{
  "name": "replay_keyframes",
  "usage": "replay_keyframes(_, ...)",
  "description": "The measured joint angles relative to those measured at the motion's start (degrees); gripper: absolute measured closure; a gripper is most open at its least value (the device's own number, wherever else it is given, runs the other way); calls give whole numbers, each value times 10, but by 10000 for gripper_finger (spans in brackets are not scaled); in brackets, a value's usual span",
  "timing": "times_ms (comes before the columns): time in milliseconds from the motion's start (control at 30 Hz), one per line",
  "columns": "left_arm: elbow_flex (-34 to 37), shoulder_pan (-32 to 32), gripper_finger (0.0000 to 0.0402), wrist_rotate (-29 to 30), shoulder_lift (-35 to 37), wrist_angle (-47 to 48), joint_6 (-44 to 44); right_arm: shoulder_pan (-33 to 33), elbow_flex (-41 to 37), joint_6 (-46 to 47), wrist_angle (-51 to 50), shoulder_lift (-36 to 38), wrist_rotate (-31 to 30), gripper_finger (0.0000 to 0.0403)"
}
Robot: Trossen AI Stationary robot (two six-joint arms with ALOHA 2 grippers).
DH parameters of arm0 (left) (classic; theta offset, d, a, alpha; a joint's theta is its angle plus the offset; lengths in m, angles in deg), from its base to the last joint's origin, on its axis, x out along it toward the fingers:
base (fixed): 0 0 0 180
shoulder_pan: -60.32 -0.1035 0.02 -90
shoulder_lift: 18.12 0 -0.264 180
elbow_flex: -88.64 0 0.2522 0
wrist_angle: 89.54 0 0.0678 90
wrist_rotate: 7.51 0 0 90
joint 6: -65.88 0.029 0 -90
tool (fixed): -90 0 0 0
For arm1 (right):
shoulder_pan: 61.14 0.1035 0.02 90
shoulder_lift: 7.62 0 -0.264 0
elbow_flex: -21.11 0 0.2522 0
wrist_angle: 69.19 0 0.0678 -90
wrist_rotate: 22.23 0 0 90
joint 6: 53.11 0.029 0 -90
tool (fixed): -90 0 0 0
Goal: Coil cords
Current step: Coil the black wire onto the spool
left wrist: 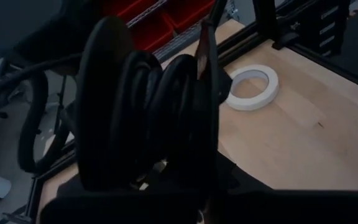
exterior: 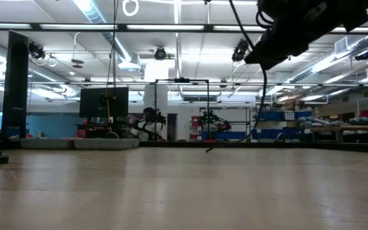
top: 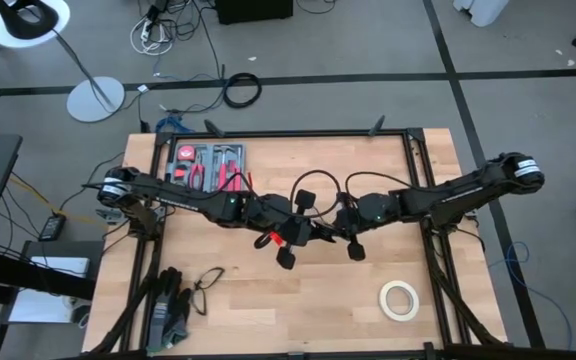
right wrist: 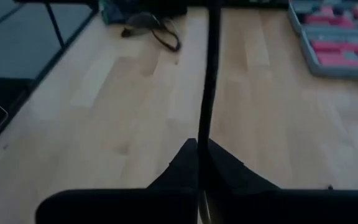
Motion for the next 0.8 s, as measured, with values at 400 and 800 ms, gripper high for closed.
replay_keyframes(400, 0, 1, 402, 26, 22, 59, -25, 84, 1, 35, -91, 71, -50, 399)
replay_keyframes(800, -1, -13, 402, 18, 10, 93, -114, 148, 12, -30, -150, 153, -101, 399)
